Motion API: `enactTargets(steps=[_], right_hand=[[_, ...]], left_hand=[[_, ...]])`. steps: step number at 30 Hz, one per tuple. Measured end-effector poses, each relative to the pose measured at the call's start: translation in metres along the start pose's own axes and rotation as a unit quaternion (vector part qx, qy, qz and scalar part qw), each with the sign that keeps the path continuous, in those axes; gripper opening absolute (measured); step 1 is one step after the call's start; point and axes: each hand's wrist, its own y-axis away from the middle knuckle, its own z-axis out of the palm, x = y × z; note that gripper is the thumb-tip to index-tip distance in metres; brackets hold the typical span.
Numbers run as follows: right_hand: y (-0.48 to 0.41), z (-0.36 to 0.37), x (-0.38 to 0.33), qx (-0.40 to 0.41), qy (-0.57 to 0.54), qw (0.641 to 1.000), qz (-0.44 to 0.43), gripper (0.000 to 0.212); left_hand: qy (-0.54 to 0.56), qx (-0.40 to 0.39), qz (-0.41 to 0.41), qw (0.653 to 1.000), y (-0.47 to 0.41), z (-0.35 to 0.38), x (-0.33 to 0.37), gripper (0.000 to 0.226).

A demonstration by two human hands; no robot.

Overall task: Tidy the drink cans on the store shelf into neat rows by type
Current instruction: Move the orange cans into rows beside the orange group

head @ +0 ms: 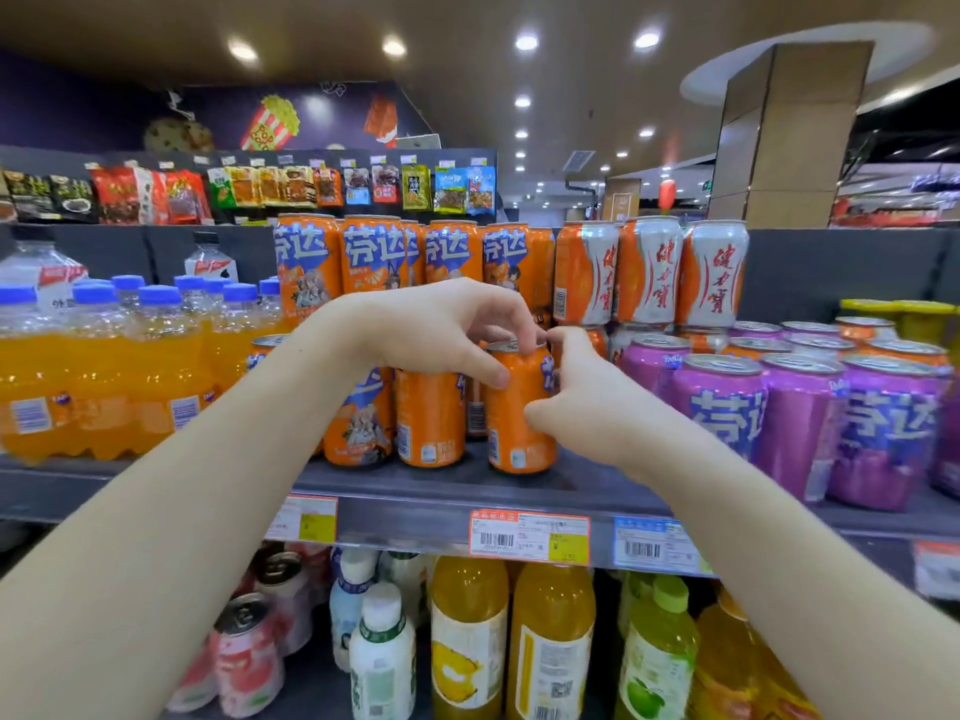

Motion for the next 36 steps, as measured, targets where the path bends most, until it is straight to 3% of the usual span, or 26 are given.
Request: enactTargets(steps=[3,6,9,13,16,22,32,36], right_hand=[[0.002,0.014,0.01,0.035,-0.119,0.992,0.027,0.072],[0.005,0.027,0.018,0.067,-0.128,0.989,0.016,0.067],[0.006,0.033,0.02,0.056,-0.131,0.99,0.013,0.065],[0.003,0.034,0.027,0.041,-0.16,0.986,0.007,0.072],[0.005,0.032,0.031,0.081,-0.121,0.989,0.002,0.068],[0.012,0.033,0.03,0.158,-0.054,0.986,0.0,0.068],[-0.016,0.04,0.025,0.172,0.04,0.983,0.046,0.063],[-0.026,0.037,0.021,0.161,0.071,0.982,0.065,0.066]], left_hand=[[0.035,-0.001,0.007,0.999,0.005,0.0,0.001,0.044],[0.026,0.061,0.009,0.998,0.013,-0.002,-0.001,0.052],[-0.06,0.129,-0.02,0.99,0.02,-0.006,-0.012,0.038],[-0.164,0.087,-0.099,0.977,0.032,-0.008,-0.024,0.031],[-0.21,0.081,-0.103,0.969,0.043,-0.009,-0.026,0.037],[-0.171,0.1,-0.059,0.978,0.053,-0.011,-0.029,0.041],[-0.09,0.094,-0.02,0.991,0.059,-0.017,-0.041,0.04],[-0.08,0.116,-0.021,0.99,0.056,-0.015,-0.044,0.05]])
